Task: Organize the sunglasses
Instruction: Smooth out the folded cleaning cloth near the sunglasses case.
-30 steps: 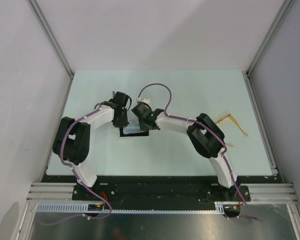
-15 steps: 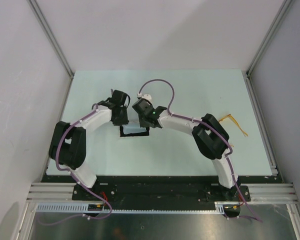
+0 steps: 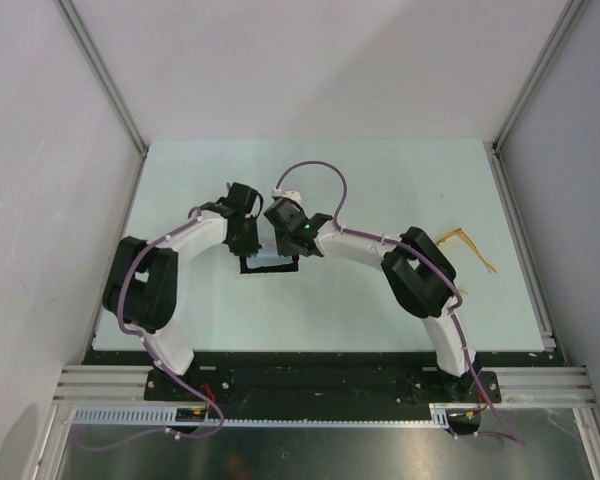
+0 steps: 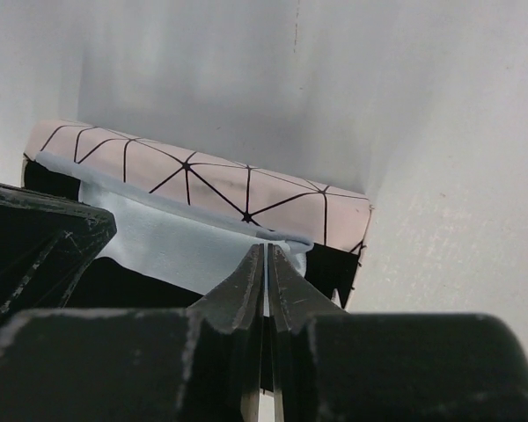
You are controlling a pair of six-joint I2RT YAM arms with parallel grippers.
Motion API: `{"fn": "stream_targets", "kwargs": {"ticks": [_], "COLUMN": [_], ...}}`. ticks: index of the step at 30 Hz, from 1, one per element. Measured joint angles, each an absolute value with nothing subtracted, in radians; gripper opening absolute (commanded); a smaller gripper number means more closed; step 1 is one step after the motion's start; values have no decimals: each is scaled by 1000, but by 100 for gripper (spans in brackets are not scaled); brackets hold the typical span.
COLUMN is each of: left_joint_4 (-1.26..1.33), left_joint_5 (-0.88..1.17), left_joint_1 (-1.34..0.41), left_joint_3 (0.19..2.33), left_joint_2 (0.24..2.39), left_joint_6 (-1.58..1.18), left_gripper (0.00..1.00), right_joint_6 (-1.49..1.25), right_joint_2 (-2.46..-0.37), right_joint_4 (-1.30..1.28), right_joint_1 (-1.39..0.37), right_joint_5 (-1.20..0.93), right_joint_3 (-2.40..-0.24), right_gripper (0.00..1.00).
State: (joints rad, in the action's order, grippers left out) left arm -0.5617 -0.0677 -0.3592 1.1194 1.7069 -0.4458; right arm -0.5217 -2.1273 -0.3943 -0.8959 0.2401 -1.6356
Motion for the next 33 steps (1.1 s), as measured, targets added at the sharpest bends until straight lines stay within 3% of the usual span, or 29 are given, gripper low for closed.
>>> {"fn": "stream_targets", "kwargs": {"ticks": [7, 24, 33], "left_joint_4": [-561, -559, -548], "left_joint_5": [-76, -103, -107], "left_joint_1": [-363, -366, -373], "left_joint_3": [1119, 1118, 1118], "left_joint_2": [1744, 1769, 1789], "left_joint_6": [-448, -448, -448], "left_gripper": [21, 23, 24], "right_joint_6": [-522, -516, -490], "right_joint_2": [-2154, -2177, -2177], "right_joint_4": [-383, -376, -375], "right_joint_1": [-891, -877, -891], "right_joint_5": [212, 207, 239], "right_joint_3": [-1634, -1631, -1629], "right_gripper": [9, 39, 41]}}
